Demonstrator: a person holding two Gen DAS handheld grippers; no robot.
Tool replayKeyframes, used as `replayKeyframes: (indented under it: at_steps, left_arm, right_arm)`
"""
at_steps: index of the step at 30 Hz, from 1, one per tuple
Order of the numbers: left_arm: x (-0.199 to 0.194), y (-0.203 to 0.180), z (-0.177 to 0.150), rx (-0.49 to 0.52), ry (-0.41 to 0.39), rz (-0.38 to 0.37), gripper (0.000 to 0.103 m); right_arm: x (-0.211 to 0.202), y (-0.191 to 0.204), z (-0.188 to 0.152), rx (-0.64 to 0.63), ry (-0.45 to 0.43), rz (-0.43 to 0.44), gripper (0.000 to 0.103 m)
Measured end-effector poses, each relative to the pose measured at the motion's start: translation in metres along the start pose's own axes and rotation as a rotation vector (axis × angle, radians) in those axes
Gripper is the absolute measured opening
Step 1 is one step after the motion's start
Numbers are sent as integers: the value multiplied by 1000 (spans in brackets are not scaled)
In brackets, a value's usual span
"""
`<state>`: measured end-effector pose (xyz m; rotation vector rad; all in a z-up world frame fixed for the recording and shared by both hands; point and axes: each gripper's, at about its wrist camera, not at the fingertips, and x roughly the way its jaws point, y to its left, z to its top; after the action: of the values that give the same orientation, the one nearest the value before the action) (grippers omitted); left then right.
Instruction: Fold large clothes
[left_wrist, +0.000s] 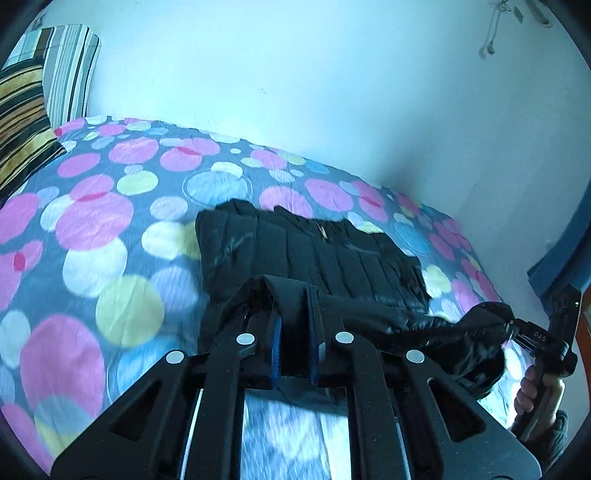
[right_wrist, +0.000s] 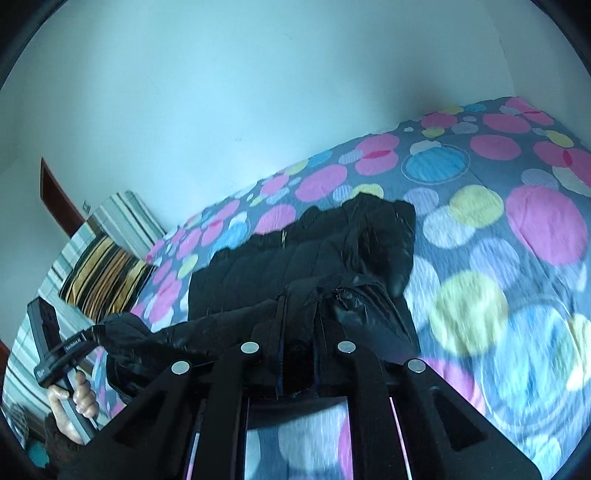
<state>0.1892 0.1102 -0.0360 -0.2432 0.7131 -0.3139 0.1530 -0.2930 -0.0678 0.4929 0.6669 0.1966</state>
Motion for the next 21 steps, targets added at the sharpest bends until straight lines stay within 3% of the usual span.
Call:
replayKeyframes:
  at_steps: [4, 9, 15, 21]
  left_arm:
    - [56, 8, 41, -9, 35, 28, 11]
    - [131, 25, 64, -12, 112, 100, 11]
    - [199, 53, 50, -42, 223, 149, 11]
    - [215, 45, 43, 26, 215, 186, 11]
  right_arm:
    - [51, -7, 36, 41, 15, -8, 10]
    - [124, -20, 61, 58, 82, -65, 10]
    - [187, -56, 54, 103, 188, -161, 10]
    - [202, -62, 46, 113, 211, -174, 10]
